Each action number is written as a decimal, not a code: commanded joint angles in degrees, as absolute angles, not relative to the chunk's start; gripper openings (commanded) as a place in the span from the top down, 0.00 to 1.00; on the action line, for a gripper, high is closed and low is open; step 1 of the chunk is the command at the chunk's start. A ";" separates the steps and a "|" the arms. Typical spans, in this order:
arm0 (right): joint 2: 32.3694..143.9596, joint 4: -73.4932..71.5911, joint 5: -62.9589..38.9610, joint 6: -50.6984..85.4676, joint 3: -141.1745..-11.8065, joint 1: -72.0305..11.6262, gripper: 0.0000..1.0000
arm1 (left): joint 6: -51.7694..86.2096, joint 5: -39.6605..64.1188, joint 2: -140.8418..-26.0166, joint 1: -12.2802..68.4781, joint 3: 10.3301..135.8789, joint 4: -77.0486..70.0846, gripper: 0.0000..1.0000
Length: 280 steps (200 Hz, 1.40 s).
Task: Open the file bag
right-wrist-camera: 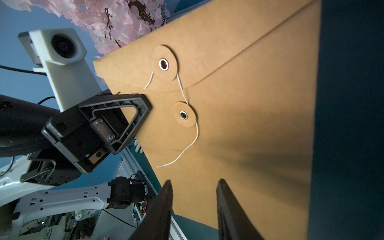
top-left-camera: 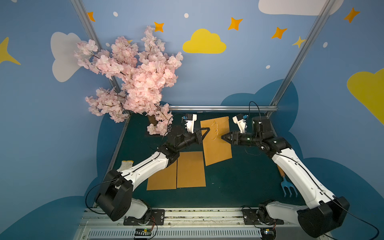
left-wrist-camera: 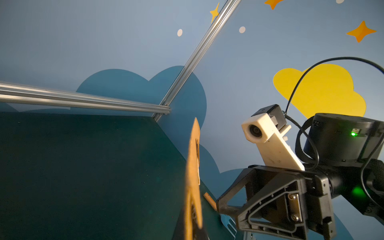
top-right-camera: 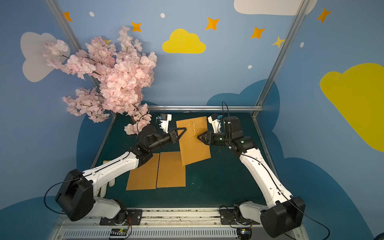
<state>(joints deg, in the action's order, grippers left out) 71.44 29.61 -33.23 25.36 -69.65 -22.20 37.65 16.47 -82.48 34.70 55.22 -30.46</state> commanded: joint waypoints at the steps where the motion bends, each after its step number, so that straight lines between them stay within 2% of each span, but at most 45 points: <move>1: 72.37 28.25 -31.39 29.15 -70.98 -23.25 0.64 | 36.21 15.12 -82.04 35.05 54.83 -32.16 0.97; 44: 73.32 22.65 -32.06 34.02 -68.64 -24.68 0.65 | 35.33 14.68 -82.69 35.94 55.02 -32.15 0.98; 182: 76.44 21.45 -30.45 37.88 -68.00 -28.47 0.64 | 35.60 14.02 -83.93 36.43 55.11 -34.37 0.98; 247: 76.51 21.34 -30.34 38.12 -67.57 -28.74 0.86 | 35.41 13.90 -84.02 36.56 55.02 -34.37 0.97; 280: 75.95 22.55 -30.01 37.24 -67.31 -28.70 0.94 | 34.70 13.71 -83.37 36.57 54.76 -34.10 0.97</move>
